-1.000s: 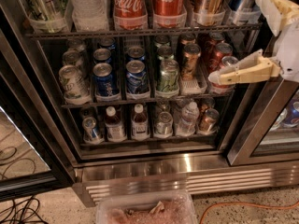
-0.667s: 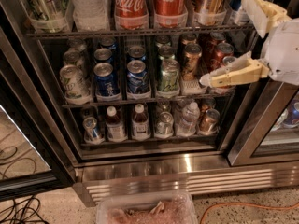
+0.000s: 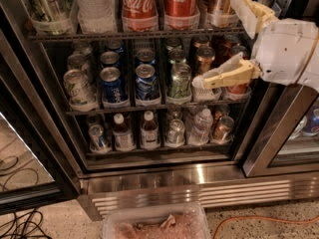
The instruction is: Pick coke can from top shelf of fridge
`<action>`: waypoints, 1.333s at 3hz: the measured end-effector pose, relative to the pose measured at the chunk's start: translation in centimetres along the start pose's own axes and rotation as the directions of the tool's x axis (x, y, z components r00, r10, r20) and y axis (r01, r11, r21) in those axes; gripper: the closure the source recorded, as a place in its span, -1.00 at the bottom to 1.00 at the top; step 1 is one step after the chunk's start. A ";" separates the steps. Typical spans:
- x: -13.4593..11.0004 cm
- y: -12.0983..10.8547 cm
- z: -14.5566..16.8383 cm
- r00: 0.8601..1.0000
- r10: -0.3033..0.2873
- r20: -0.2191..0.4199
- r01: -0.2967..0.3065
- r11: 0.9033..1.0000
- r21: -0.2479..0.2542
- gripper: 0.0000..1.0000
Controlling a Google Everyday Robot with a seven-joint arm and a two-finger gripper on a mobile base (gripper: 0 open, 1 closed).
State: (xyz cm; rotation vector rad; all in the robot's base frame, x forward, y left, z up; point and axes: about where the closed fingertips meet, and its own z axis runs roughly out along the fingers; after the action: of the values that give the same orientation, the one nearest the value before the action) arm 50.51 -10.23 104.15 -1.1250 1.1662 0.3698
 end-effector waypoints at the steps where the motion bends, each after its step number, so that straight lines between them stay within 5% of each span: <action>1: -0.2 -0.5 1.5 0.999 0.012 0.040 -0.014 0.999 0.047 -1.00; 2: 0.0 -0.7 2.9 0.997 0.038 0.063 -0.046 0.990 0.130 -1.00; 4: -0.4 -0.4 4.0 0.996 0.040 0.085 -0.050 0.992 0.115 -1.00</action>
Offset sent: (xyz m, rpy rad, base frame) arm 0.0341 0.0245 -0.0025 0.2029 -0.0349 -0.1742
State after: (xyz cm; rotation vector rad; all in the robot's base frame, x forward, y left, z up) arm 52.77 -6.95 104.56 -0.9745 1.1276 0.3748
